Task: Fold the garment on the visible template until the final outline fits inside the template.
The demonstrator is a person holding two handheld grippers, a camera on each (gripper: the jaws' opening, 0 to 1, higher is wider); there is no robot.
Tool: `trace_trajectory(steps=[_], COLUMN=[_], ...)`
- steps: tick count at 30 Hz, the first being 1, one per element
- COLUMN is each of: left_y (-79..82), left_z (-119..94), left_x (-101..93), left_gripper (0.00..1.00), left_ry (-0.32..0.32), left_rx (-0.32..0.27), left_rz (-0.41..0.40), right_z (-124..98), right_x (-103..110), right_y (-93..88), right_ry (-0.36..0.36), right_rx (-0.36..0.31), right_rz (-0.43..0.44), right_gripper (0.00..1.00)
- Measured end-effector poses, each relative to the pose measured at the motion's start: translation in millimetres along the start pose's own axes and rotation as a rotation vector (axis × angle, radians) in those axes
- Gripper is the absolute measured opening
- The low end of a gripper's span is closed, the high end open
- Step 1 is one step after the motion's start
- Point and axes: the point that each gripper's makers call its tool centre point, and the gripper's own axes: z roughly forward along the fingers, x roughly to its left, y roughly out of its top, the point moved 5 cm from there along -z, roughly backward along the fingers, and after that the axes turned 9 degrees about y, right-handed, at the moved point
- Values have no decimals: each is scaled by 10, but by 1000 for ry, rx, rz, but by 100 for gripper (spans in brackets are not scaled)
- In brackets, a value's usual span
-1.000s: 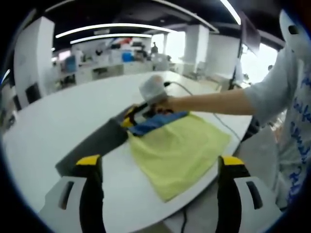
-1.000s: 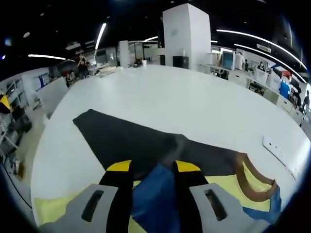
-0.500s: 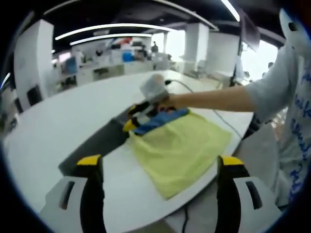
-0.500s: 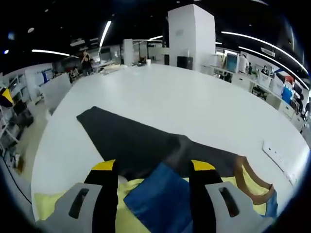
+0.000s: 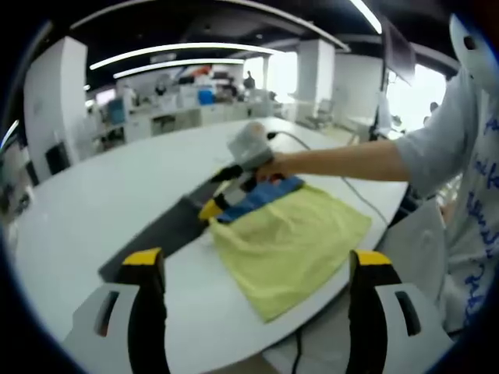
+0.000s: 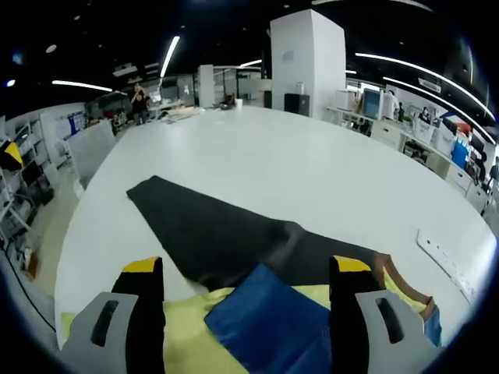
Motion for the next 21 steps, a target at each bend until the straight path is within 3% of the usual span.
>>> trace_trajectory(steps=[1,21], left_y=[-5,16], left_z=[-3,-67], left_x=[3,-107], left_gripper=[94,96], left_ry=[2,8], left_rx=[2,-30], left_rz=[-1,1], right_z=[-18,-359], right_x=[-19,43], right_y=[32,117], right_ry=[-23,-53], right_rx=[-21,-53], right_rz=[-11,16], right_gripper=[100,100])
